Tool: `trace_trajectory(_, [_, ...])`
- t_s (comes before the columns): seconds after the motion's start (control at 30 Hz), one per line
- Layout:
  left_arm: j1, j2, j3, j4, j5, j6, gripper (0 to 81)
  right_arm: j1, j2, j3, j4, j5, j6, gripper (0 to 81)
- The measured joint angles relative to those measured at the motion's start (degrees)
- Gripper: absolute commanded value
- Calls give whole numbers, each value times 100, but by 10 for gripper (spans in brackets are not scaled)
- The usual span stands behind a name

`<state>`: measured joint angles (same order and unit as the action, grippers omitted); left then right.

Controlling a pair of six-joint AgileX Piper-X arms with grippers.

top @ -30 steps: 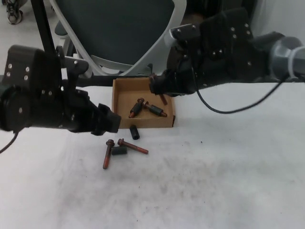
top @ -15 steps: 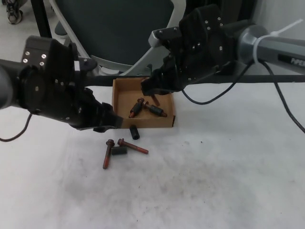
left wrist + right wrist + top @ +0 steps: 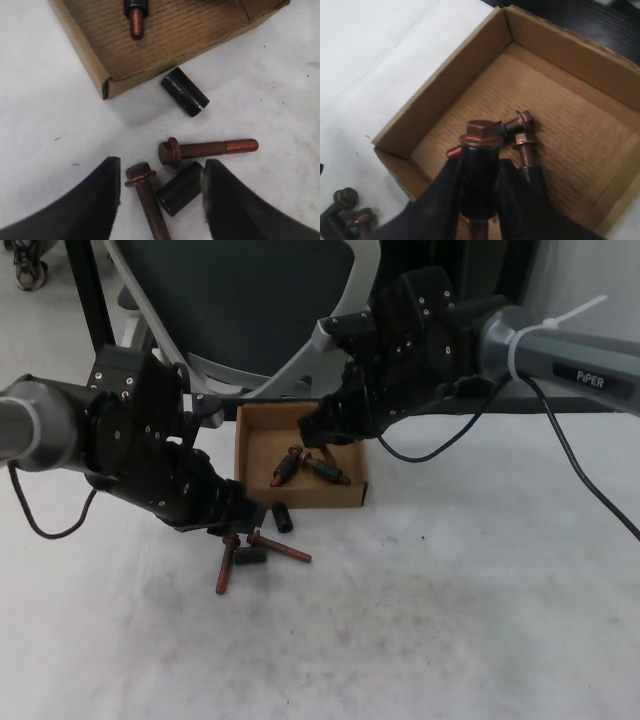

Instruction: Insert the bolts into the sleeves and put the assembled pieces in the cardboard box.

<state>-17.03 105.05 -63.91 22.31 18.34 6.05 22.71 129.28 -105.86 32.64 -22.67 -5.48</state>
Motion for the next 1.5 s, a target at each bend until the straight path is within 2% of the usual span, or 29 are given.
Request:
trace_trajectory(0.9, [0, 7, -16, 347, -5, 170, 477, -31, 85, -19, 13, 21, 0, 3])
trace_trajectory(1.07, [0, 7, -16, 389, -77, 170, 425, -31, 85, -19, 39, 21, 0, 3])
trace_trajectory(1.5, [0, 7, -16, 559, -190, 170, 426, -31, 85, -19, 122, 21, 0, 3])
